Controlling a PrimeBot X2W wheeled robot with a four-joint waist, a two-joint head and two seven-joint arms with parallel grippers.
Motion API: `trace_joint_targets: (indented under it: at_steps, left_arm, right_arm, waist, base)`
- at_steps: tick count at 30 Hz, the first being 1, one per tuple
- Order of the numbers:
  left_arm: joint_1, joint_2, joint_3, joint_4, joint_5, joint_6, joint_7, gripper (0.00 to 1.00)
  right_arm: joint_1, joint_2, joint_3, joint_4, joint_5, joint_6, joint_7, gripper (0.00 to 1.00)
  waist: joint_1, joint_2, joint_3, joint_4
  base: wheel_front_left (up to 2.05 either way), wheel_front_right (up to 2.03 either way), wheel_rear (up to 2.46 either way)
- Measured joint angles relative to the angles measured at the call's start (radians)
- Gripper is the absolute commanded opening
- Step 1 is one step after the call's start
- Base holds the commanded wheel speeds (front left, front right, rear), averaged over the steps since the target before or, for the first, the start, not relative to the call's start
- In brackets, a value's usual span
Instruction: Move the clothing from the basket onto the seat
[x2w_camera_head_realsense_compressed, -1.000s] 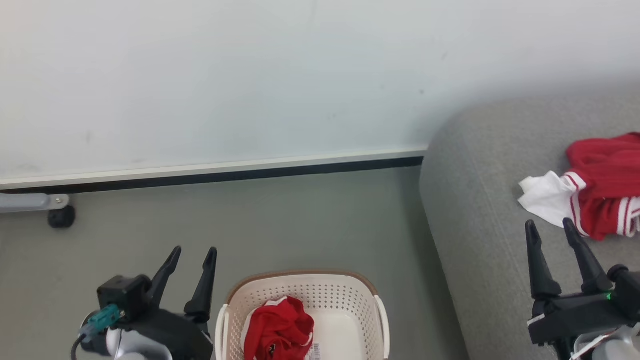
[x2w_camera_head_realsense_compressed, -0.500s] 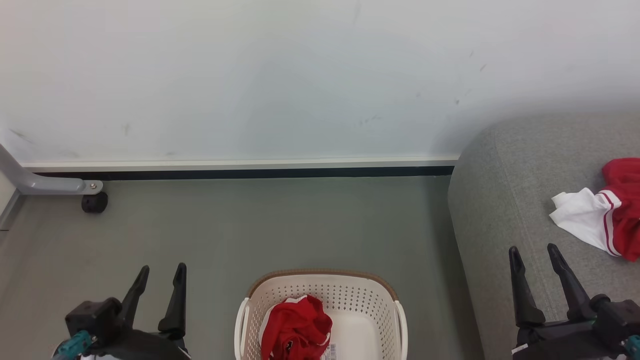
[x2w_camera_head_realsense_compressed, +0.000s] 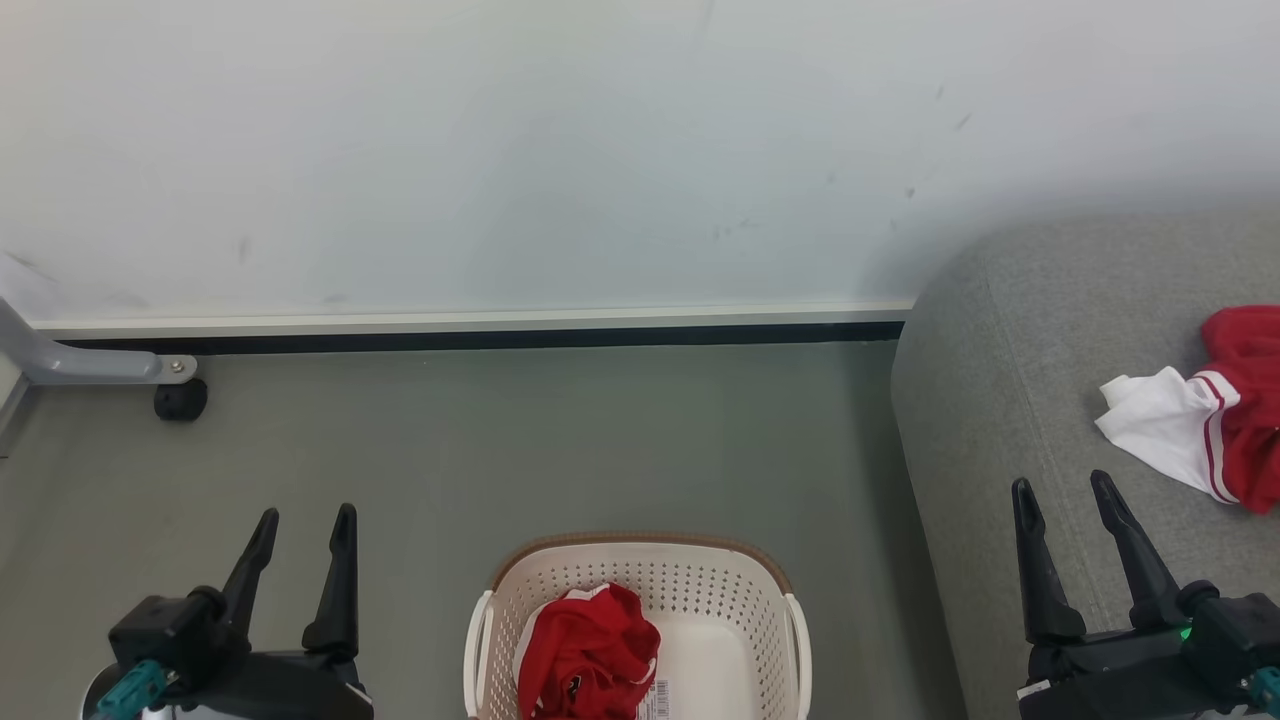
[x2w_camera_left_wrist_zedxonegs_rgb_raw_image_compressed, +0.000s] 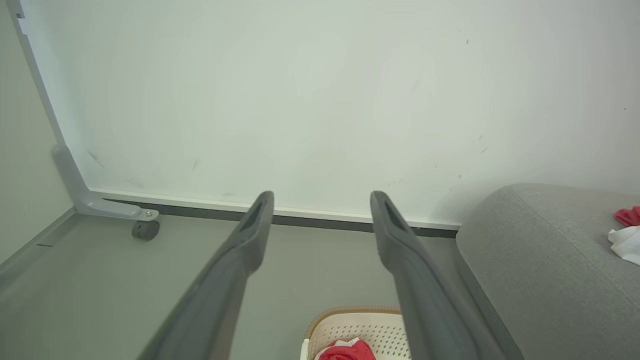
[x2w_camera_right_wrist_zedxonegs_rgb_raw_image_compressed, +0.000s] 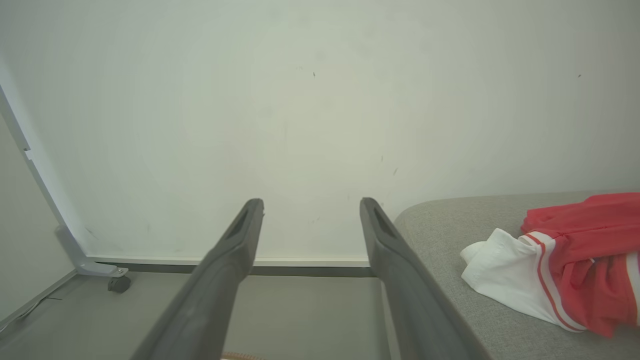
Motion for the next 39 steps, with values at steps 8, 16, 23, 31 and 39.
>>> trace_joint_targets:
  at_steps: [8, 16, 23, 31, 39]
  left_arm:
    - [0.011, -0.003, 0.023, -0.038, 0.016, 0.000, 0.000, 1.00]
    - [0.002, 0.000, 0.015, -0.077, 0.030, -0.002, 0.000, 1.00]
    - [-0.069, 0.006, -0.014, -0.081, 0.064, -0.034, 0.000, 1.00]
    - [-0.180, 0.005, -0.055, -0.041, 0.079, -0.064, 0.041, 1.00]
    - [-0.261, 0.001, -0.081, 0.073, 0.079, -0.094, 0.108, 1.00]
  right_arm:
    - [-0.008, 0.006, 0.002, -0.024, -0.009, 0.000, 0.000, 1.00]
    - [-0.021, 0.014, 0.001, -0.069, -0.026, -0.009, 0.000, 1.00]
    - [-0.062, 0.030, 0.014, -0.088, -0.040, -0.017, -0.001, 1.00]
    - [-0.141, 0.034, 0.037, -0.100, -0.058, -0.014, -0.003, 1.00]
    - [-0.229, 0.063, 0.073, -0.121, -0.076, -0.006, -0.003, 1.00]
  waist:
    - [0.0000, 0.0000, 0.025, -0.020]
    - [0.0000, 0.0000, 0.086, -0.046]
    - [0.0000, 0.0001, 0.167, -0.077]
    - [0.0000, 0.0001, 0.269, -0.126]
    - [0.0001, 0.0002, 0.375, -0.186]
  base:
    - [0.00, 0.00, 0.00]
    - [0.00, 0.00, 0.00]
    - [0.00, 0.00, 0.00]
    - [0.00, 0.00, 0.00]
    - [0.00, 0.00, 0.00]
